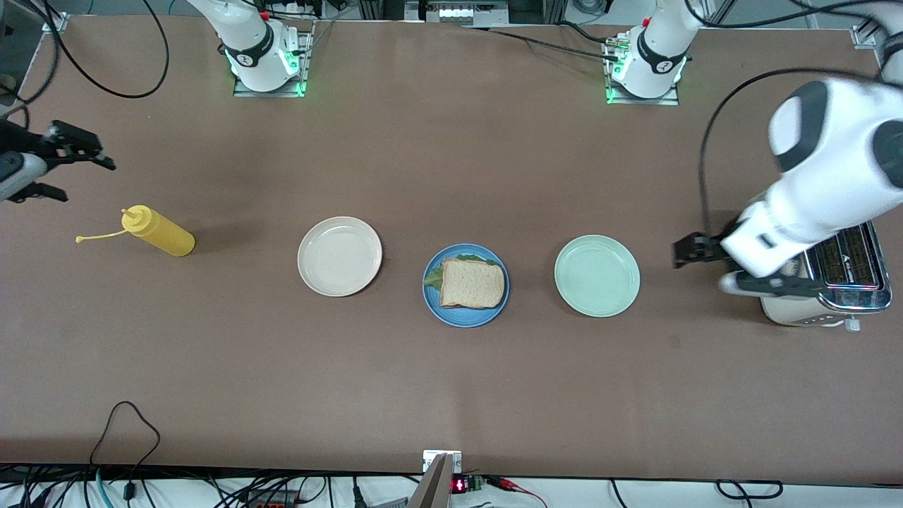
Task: Make sandwich in blue plate with both arms
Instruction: 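Open the left gripper and withdraw it while the right gripper releases bottle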
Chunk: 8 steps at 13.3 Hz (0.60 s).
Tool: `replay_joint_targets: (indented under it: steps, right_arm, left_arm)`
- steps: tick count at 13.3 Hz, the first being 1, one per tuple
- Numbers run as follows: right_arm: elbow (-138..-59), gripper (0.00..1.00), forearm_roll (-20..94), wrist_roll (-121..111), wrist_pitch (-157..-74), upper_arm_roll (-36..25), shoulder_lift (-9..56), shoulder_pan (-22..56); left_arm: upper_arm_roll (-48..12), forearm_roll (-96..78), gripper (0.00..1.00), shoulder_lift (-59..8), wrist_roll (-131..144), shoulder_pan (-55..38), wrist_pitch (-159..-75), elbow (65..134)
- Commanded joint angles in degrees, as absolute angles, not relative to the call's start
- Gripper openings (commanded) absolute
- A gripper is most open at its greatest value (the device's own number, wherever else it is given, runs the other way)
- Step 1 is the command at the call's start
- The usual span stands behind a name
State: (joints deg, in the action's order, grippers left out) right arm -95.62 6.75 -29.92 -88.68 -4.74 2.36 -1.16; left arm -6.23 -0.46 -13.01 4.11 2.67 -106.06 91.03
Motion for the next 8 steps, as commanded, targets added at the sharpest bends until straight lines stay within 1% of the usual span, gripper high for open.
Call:
replay_joint_targets:
  steps: [1, 2, 4, 8]
  right_arm:
    - [-96.68, 1.0, 5.02, -16.39, -86.05, -5.45, 1.41, 1.83]
    - [-96.59, 1.0, 2.83, -14.09, -86.04, -5.36, 1.32, 3.24]
    - [-96.24, 1.0, 0.62, -13.19, -86.13, -5.36, 1.14, 4.57]
    - [-93.78, 1.0, -5.7, -13.18, -86.84, -5.1, 1.84, 5.88]
  left_arm:
    - [-2.37, 0.61, 1.0, -12.58, 4.4, 1.57, -97.5, 84.39]
    - [-2.72, 0.62, 1.0, -10.48, 4.05, 2.37, -95.12, 84.9]
    - [-2.81, 0.88, 1.0, -6.35, 2.55, 2.37, -95.53, 88.84]
    - [-2.81, 0.79, 1.0, -0.72, 2.46, 2.37, -95.36, 95.17]
